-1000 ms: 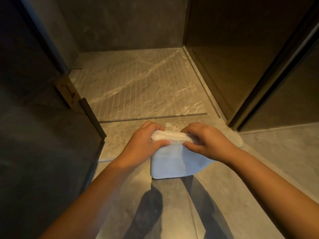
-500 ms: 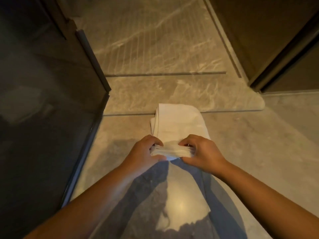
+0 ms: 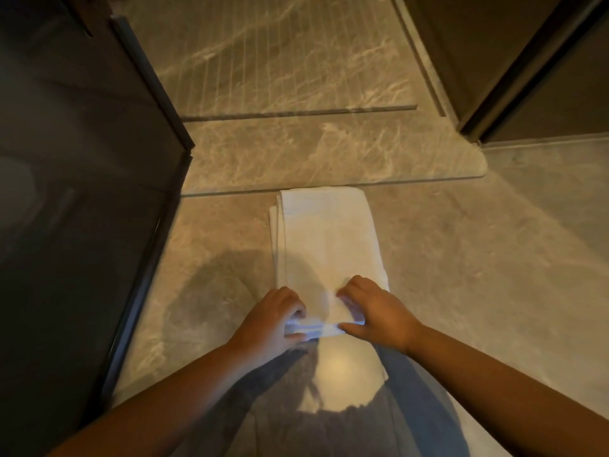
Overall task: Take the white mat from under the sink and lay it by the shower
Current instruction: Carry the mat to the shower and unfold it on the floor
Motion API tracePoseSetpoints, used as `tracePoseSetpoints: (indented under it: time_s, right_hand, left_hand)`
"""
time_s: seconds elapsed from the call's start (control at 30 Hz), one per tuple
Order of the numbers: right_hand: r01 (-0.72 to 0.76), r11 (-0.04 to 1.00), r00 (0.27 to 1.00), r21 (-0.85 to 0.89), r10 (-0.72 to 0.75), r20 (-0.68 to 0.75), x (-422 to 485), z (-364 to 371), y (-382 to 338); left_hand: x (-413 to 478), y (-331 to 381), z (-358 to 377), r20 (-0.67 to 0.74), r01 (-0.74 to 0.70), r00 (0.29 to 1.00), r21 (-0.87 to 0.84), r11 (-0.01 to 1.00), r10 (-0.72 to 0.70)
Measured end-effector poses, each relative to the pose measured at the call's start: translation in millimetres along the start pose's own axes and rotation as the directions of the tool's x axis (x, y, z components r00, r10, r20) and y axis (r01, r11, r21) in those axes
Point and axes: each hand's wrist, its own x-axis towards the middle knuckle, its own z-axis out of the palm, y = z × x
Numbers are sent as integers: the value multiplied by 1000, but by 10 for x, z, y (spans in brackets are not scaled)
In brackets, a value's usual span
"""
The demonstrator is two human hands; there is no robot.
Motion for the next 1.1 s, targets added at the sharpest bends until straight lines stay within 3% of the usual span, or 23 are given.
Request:
tracePoseSetpoints:
  time_s: [0.13, 0.23, 0.3, 0.4, 0.5, 0.6, 0.93, 1.1]
  right_hand:
    - [-94, 987, 979, 133, 116, -168, -31, -138, 121]
    - [-210, 957, 915, 201, 265, -303, -22, -207, 246]
    - [-287, 933, 888, 218, 345, -303, 8, -208, 358]
    - [-410, 838, 861, 360, 486, -152, 69, -211, 482]
    - [-383, 763, 884, 521, 467, -33, 113, -186, 486]
    - [-377, 724, 882, 578, 471, -15, 134, -113, 429]
    - [-350, 730, 904, 587, 428, 6, 322, 80, 217]
    - [-301, 730, 929, 613, 369, 17, 468, 209, 45]
  left_hand:
    - [-1, -36, -58, -45, 17, 999, -35, 999, -19]
    - [66, -60, -111, -173, 157, 970, -98, 983, -173]
    - [131, -88, -134, -252, 291, 908, -199, 936, -336]
    - [253, -134, -164, -189, 439, 809, -435, 786, -556]
    - [385, -163, -198, -56, 493, 780, -559, 667, -623]
    - [481, -182, -214, 30, 544, 750, -596, 590, -661]
    - [335, -519, -313, 19, 554, 676, -672, 491, -737]
    - [91, -661, -379, -25, 570, 640, -654, 497, -768]
